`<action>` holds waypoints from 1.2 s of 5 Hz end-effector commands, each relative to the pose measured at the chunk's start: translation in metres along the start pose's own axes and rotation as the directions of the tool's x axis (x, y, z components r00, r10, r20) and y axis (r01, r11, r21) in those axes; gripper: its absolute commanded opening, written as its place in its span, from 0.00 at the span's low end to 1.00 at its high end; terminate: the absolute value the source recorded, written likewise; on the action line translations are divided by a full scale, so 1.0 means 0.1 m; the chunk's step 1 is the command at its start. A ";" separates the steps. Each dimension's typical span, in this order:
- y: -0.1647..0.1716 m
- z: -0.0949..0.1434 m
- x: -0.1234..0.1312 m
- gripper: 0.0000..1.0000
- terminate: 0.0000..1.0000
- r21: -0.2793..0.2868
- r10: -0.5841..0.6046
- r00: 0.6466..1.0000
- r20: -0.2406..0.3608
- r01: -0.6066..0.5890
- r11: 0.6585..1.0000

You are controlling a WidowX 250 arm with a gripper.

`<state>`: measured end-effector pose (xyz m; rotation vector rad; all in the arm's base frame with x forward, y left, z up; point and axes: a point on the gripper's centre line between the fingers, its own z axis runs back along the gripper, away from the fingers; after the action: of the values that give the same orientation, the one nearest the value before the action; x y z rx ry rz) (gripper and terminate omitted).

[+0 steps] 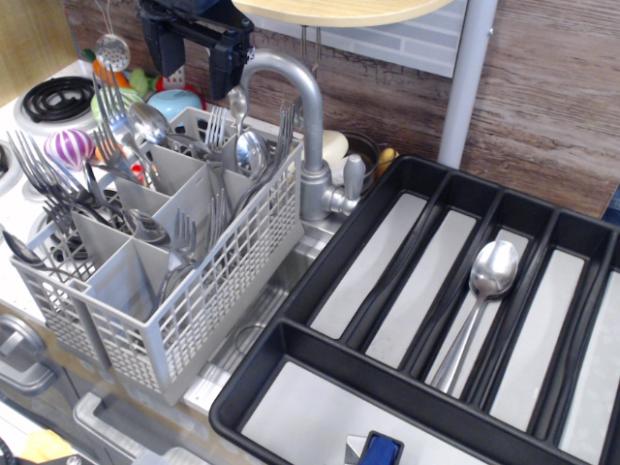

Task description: Put big spoon from basket to tray

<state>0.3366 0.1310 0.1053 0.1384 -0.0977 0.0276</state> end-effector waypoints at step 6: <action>-0.05 -0.26 -0.17 1.00 0.00 0.309 -0.538 0.841 0.056 0.497 0.811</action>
<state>0.3134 0.1292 0.0488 0.4485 -0.1342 -0.5537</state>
